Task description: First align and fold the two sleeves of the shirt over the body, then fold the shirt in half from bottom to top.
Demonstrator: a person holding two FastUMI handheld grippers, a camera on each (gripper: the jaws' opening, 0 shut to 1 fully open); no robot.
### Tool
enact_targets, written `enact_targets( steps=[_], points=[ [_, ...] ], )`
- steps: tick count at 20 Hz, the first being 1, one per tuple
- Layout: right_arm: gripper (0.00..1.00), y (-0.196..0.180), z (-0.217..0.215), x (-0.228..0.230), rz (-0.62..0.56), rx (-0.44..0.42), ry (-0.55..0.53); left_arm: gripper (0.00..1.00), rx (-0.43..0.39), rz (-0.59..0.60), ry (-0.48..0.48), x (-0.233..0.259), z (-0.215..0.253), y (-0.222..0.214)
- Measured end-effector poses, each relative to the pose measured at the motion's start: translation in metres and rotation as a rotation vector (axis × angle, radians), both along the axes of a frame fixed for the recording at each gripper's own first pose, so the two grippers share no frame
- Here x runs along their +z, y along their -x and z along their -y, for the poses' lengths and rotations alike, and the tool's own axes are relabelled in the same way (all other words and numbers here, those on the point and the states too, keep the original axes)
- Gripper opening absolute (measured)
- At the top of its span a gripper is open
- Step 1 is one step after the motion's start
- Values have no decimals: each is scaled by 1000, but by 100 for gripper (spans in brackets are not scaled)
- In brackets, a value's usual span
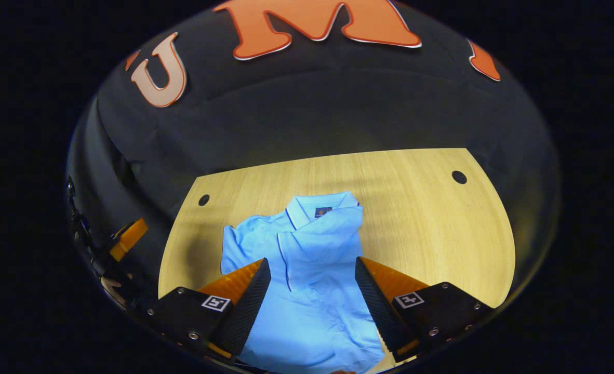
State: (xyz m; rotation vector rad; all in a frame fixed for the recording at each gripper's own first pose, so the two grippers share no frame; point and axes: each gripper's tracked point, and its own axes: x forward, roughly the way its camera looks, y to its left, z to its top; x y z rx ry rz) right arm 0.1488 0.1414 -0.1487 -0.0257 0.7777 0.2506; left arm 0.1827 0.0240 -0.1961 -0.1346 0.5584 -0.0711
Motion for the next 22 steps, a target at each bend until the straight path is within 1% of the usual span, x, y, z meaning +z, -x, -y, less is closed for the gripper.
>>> enact_targets(
  steps=[2,4,6,9,11,13,17,22],
  points=[
    [99,1,22,-2,-8,-21,0,100,-29,-83,2,-22,15,-16],
    [99,2,40,-3,-25,-45,-23,100,-50,-199,1,-50,27,-28],
    [99,6,59,-9,-52,-74,-47,100,-56,-326,32,-80,41,-29],
    [99,6,87,-17,-67,-113,-51,100,-96,-451,58,-114,60,-31],
    [99,8,103,-22,-79,-139,-59,100,-100,-536,31,-134,65,-31],
    [99,9,115,-27,-93,-163,-71,100,-86,-619,8,-157,68,-26],
    [99,10,137,-34,-108,-195,-78,100,-47,-695,-36,-181,65,-22],
    [99,8,146,-42,-124,-211,-88,100,-10,-755,-60,-198,63,-14]
  ],
)
